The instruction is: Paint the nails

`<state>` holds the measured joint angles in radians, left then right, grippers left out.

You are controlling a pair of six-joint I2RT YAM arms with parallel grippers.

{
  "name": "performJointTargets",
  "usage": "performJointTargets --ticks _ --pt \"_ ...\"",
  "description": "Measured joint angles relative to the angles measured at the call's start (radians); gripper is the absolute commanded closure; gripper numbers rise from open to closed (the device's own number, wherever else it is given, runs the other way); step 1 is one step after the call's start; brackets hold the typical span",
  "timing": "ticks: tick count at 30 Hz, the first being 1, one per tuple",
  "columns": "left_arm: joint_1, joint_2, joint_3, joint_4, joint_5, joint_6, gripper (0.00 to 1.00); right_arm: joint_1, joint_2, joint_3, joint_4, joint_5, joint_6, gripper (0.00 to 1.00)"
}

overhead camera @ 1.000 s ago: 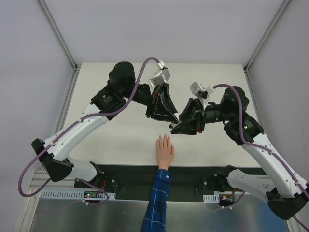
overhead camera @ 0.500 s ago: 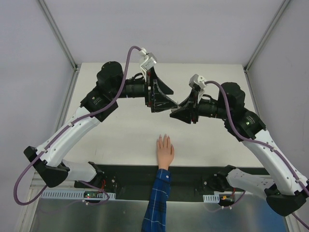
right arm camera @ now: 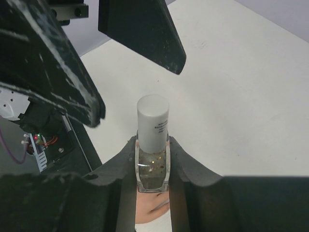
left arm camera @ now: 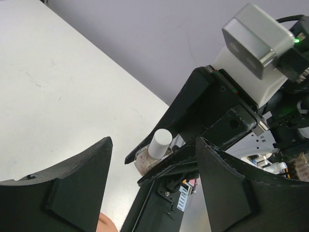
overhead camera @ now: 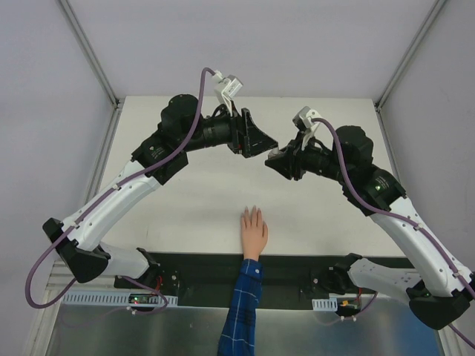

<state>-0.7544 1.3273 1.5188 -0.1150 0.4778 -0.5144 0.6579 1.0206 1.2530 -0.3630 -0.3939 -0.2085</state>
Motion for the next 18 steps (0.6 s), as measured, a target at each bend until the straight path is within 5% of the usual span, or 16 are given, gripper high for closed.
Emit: performJointTargets --ticks 10,18 --pt "-0.065 0.030 0.007 -0.002 -0.081 0.003 0.53 0.031 0.000 0.004 0.000 0.055 0.013 1.00" --pt "-0.091 0.037 0.007 -0.002 -0.102 0.009 0.80 0.050 -0.003 0.006 0.008 0.084 0.017 0.99"
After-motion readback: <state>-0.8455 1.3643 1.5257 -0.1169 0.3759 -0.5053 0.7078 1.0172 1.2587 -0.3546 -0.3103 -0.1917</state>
